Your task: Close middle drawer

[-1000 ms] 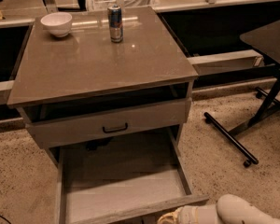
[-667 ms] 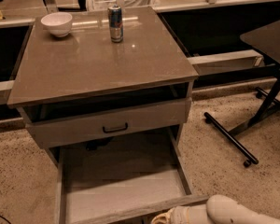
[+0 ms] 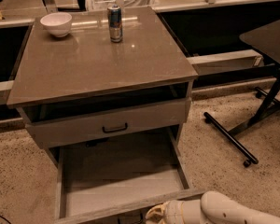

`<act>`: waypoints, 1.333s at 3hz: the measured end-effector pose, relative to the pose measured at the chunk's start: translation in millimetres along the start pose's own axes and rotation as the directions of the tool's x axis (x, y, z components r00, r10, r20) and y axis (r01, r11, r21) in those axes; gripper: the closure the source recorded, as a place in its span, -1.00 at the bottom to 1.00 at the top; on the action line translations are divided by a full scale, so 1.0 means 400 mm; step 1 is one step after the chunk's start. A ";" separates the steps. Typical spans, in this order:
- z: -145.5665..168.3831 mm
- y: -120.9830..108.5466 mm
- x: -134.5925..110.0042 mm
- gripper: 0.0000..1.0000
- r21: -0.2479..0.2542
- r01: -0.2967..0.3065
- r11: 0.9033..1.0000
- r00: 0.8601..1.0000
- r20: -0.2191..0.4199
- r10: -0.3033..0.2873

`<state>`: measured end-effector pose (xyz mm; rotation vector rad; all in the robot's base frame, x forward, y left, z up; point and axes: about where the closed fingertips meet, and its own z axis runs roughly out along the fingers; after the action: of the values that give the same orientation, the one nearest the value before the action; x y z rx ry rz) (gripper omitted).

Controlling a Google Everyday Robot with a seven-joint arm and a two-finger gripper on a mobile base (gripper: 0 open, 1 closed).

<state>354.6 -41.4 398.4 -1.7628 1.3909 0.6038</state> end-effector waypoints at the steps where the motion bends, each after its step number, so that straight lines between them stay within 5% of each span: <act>1: 0.014 -0.045 -0.006 -0.89 0.024 -0.014 1.000 1.000 0.021 0.014; 3: 0.076 -0.152 -0.009 -1.00 -0.001 -0.053 0.999 0.996 0.070 0.053; 4: 0.128 -0.336 -0.050 -1.00 -0.022 -0.041 0.999 0.992 0.116 0.043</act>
Offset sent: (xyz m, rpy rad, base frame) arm 0.1180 0.0613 -0.0009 0.1128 0.0756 0.0072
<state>482.3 22.7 423.3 -1.6890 1.3484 0.7338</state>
